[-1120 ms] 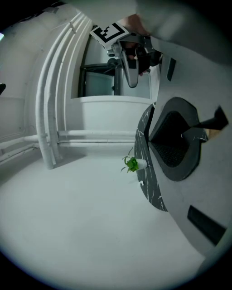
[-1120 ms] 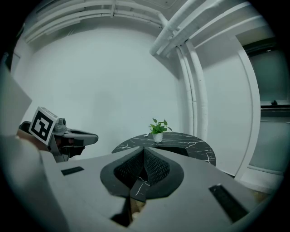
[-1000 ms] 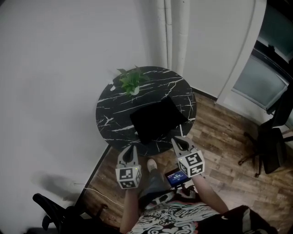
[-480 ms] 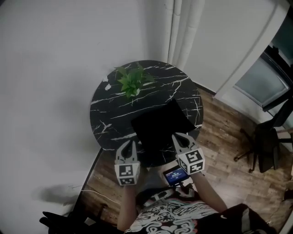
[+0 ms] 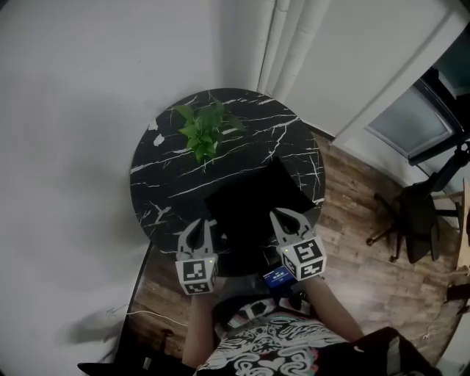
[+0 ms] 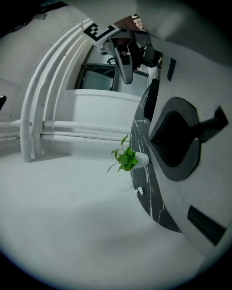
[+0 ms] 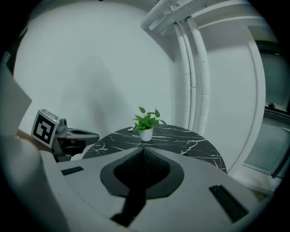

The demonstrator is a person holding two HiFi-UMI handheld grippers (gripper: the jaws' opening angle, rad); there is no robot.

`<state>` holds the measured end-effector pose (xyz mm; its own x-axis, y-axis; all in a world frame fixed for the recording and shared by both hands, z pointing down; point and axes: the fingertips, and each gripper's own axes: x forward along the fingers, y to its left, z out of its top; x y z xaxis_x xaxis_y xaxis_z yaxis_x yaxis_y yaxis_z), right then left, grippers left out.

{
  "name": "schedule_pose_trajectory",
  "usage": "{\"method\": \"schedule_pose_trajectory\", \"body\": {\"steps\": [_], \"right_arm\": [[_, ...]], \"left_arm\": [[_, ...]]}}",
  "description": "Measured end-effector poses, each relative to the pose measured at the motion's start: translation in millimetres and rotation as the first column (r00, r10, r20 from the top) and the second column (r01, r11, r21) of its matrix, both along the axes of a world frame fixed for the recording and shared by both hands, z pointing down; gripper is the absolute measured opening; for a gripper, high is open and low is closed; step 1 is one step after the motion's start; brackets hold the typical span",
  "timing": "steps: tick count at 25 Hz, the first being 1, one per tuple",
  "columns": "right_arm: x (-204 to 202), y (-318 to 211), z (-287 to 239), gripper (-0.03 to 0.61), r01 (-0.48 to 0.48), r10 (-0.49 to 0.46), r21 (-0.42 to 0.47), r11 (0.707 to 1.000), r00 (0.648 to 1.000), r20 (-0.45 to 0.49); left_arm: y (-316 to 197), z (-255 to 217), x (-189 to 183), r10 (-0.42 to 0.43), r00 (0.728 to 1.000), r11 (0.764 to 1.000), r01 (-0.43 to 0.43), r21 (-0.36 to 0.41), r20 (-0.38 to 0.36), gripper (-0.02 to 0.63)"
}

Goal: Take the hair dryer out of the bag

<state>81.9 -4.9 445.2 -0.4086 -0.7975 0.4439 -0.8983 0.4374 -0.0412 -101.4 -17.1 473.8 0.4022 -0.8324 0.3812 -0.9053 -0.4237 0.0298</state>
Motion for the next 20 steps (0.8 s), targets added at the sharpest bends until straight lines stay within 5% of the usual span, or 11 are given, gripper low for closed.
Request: {"method": "schedule_pose_trajectory", "body": {"steps": [8,20], "right_arm": [[11.9,-5.0,10.3,0.02,-0.045,0.045,-0.017,0.999,0.999,-0.011],[2.9,-20.6,30.5,0.02,0.02,-0.022,-0.069,0.997,0.999,-0.027]], "left_arm": [[-10.0,14.9,13.1,0.043,0.999,0.999,-0.043,-0.025,-0.008,0.015],[-22.1,27.0,23.9,0.065,0.998,0.997,-0.064,-0.046,0.017,0.015]]}}
